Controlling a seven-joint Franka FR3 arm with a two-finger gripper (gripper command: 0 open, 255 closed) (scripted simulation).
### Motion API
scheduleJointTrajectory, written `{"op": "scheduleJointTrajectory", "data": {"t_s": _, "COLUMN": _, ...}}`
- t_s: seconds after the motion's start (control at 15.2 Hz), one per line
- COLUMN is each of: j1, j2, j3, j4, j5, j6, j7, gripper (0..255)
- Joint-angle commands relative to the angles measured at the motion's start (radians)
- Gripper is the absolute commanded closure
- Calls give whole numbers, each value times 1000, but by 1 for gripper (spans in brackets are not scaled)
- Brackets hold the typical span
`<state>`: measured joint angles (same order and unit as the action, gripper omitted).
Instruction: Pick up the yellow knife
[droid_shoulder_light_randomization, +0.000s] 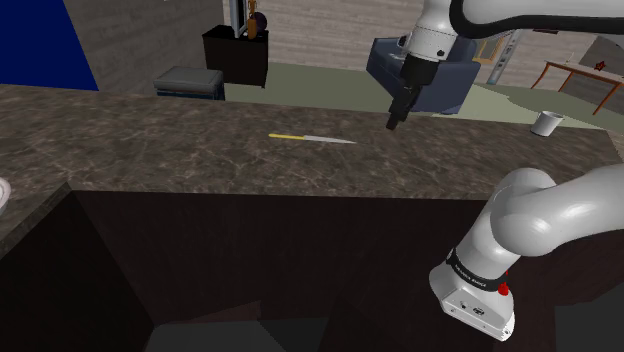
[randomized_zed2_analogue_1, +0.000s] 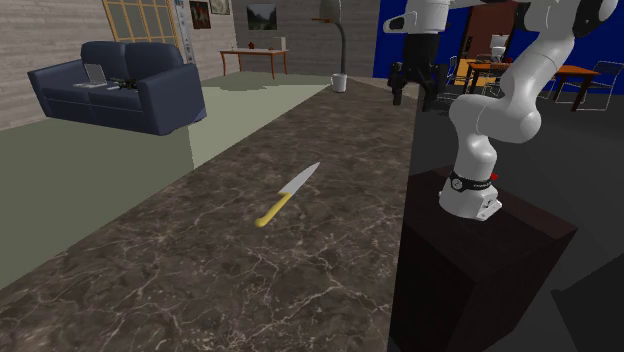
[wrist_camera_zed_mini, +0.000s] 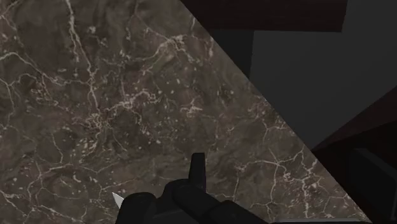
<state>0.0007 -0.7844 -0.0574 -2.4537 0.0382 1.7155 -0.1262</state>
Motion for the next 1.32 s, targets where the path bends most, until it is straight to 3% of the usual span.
{"op": "scheduleJointTrajectory", "data": {"t_s": 0.0, "j1": 0, "j2": 0, "j3": 0, "j4": 0, "j5": 0, "j6": 0, "j7": 0, "gripper": 0}}
{"op": "scheduleJointTrajectory", "data": {"t_s": 0.4, "j1": 33, "j2": 143, "j3": -123, "j4": -30, "j5": 8, "j6": 245, "j7": -209, "gripper": 0}}
{"op": "scheduleJointTrajectory", "data": {"t_s": 0.66, "j1": 77, "j2": 272, "j3": -208, "j4": -8, "j5": 54, "j6": 390, "j7": -365, "gripper": 0}}
{"op": "scheduleJointTrajectory", "data": {"t_s": 0.99, "j1": 156, "j2": 459, "j3": -318, "j4": 69, "j5": 179, "j6": 529, "j7": -595, "gripper": 0}}
{"op": "scheduleJointTrajectory", "data": {"t_s": 1.25, "j1": 221, "j2": 626, "j3": -394, "j4": 170, "j5": 344, "j6": 585, "j7": -812, "gripper": 0}}
